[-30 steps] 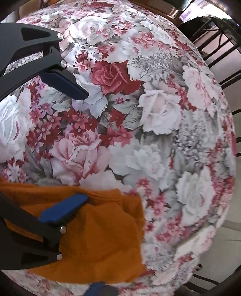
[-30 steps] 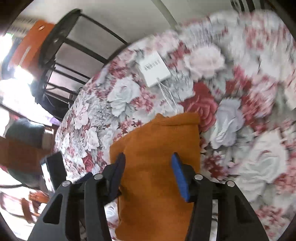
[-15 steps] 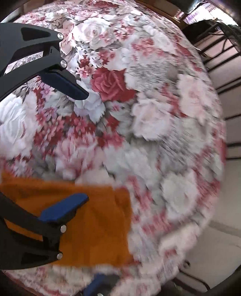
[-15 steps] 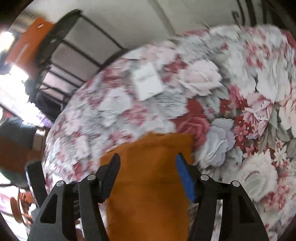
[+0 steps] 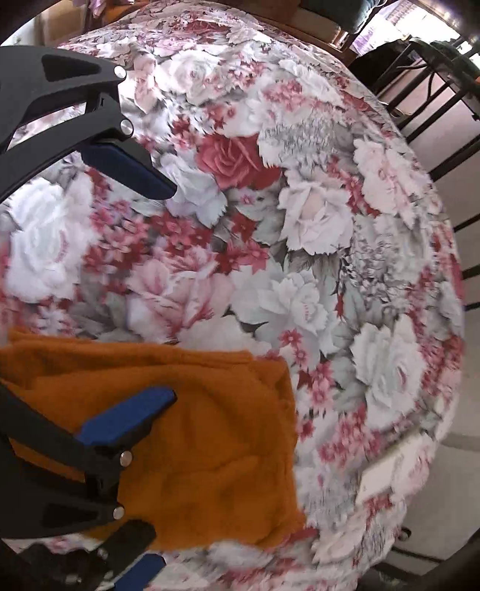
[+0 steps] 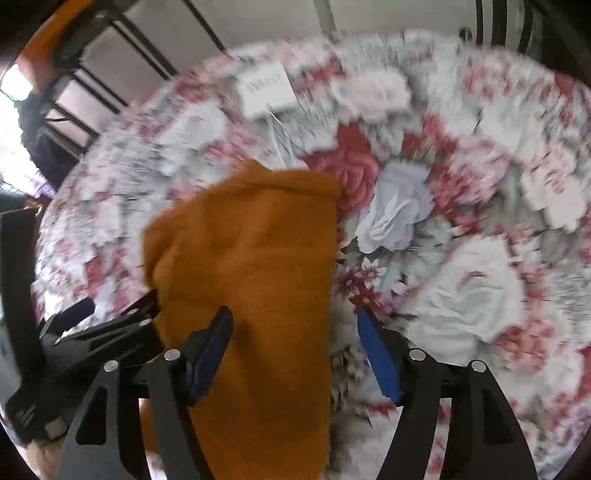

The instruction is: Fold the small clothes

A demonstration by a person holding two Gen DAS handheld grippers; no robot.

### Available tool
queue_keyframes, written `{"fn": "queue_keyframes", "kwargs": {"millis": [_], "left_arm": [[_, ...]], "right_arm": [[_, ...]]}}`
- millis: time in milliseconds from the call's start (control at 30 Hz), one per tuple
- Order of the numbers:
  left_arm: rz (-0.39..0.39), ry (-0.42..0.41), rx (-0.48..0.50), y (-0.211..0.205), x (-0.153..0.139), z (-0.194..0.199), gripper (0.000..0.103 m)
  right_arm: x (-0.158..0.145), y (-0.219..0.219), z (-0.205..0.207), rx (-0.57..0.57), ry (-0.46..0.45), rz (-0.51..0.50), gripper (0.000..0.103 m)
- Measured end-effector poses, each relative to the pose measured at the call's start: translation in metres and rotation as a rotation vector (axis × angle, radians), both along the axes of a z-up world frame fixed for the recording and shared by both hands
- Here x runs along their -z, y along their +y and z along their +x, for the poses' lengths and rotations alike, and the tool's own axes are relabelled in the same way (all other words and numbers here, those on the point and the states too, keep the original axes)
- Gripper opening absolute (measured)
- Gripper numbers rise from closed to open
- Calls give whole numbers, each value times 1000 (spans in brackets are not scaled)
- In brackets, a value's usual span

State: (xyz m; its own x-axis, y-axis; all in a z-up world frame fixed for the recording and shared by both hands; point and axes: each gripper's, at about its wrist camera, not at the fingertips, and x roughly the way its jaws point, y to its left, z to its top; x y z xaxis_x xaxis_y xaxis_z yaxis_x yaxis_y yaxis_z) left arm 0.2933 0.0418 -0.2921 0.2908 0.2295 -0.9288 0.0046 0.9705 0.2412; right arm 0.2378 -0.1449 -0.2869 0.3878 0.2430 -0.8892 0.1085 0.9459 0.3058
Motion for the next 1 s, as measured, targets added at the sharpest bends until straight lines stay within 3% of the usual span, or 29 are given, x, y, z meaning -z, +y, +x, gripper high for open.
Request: {"fn": "queue_keyframes", "kwargs": {"millis": [167,300,367,467,600,767,867,967,1000], "left_arm": [[-56,90,34,13,-2,-48,98],[57,139,44,17,27,-60,99],[62,162,7,20,43,-57,99],[118,110,14,11,32,-65,99],[194,19,71,-14,3,-103,98],[201,-68,67,-9,-37,-137,98],[213,-151,70,-4,-63,-156,98],[174,-207,65,-2,-76,-155,98],[154,-210,64,1,-74,-154,98]], "right_arm": [[-4,2,-43,-24,64,38,71],[38,23,-53,-102,188,-65,72],[59,24,-52,-104,214,-76,78],[49,27,-54,-86,192,-94,79],[21,20,-72,-45,135,-32,80],[-6,-6,-92,38,68,80,80],[-21,-20,-96,31,-5,66,80],[-34,-30,-95,35,-69,33,79],[-37,-36,-93,50,-87,43,72]]}}
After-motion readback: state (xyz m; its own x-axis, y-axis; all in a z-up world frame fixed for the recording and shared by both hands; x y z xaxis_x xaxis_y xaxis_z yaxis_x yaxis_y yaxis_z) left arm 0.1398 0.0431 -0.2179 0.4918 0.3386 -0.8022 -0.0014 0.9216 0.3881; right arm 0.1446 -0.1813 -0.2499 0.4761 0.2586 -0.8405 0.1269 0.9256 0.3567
